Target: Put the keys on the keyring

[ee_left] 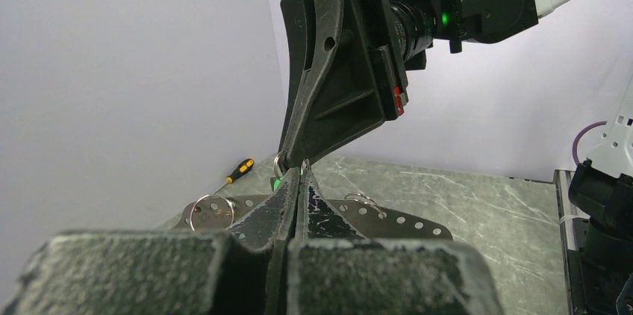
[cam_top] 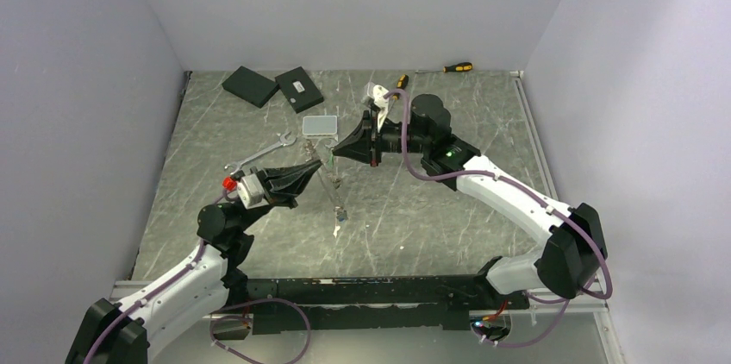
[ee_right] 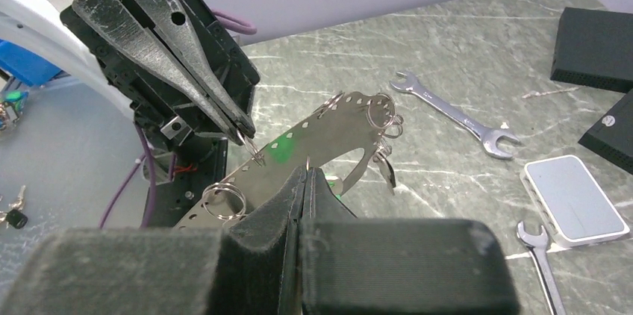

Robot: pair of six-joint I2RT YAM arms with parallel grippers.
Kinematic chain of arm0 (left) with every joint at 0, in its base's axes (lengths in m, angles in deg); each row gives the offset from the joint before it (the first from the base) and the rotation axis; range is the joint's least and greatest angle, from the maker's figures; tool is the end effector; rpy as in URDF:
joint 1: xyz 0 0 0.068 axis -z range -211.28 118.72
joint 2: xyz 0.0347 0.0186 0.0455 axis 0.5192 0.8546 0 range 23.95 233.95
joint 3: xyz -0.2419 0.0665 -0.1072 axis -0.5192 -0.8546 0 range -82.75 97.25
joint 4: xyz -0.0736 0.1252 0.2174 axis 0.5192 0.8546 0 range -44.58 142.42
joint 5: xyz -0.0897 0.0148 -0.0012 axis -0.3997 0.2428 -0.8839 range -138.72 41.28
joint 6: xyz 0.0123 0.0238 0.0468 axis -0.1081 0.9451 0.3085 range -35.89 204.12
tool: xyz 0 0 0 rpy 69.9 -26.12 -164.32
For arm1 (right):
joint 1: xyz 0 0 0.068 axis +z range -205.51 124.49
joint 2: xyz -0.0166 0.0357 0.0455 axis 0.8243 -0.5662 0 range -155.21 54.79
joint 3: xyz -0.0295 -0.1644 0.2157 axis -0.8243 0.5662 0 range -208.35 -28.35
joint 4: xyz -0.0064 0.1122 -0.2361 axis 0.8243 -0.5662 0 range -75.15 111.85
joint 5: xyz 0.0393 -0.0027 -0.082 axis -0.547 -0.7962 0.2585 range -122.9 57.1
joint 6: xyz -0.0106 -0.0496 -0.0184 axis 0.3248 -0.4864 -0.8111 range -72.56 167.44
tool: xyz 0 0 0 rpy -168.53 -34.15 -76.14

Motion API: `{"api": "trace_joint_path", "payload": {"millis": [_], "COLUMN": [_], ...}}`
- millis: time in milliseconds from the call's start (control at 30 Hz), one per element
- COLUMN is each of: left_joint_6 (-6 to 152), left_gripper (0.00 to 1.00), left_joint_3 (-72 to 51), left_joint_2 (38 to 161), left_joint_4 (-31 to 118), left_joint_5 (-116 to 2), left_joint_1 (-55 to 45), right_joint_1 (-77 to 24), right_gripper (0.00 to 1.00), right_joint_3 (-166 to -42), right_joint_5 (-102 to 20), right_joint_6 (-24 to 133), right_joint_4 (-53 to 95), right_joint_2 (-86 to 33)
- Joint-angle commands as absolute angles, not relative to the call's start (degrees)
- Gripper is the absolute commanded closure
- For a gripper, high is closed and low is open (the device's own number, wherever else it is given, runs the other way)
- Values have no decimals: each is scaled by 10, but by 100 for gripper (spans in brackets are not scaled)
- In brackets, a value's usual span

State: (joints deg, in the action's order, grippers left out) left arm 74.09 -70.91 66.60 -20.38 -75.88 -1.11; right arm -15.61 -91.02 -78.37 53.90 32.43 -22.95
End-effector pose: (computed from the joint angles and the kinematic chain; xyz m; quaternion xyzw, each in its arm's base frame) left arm 0.1245 -0.0912 0.2790 0.2835 0.4057 -0.3980 0.7724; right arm 0.2253 0.2215 0.3580 -0.4461 0.5730 0.5074 0.4639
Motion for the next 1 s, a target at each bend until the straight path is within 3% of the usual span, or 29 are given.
{"api": "trace_joint_path", "payload": {"millis": [0, 267, 500, 767, 967], "left_joint_6": [722, 719, 671, 653, 662], "left_gripper": [100, 100, 100, 100, 100], "left_joint_3": [-704, -708, -708, -670, -636], "left_joint_2": [665, 663, 722, 737, 749], "left_joint_4": [-257, -280, -434, -433, -412], "left_joint_5": [-761, -773, -872, -968, -1007], "left_joint_1": [-12, -13, -13, -17, -17], "right_joint_1": [-157, -158, -158, -157, -155], "right_gripper": [100, 100, 100, 100, 100], "right_joint_3": [-905, -818, -769, -729, -739], "right_joint_5": [-766, -693, -699, -727, -748], "right_joint_6": [512, 427, 418, 428, 423], "right_joint_4": [334, 378, 437, 458, 387], "right_joint_2": [-206, -176, -130, -60, -22]}}
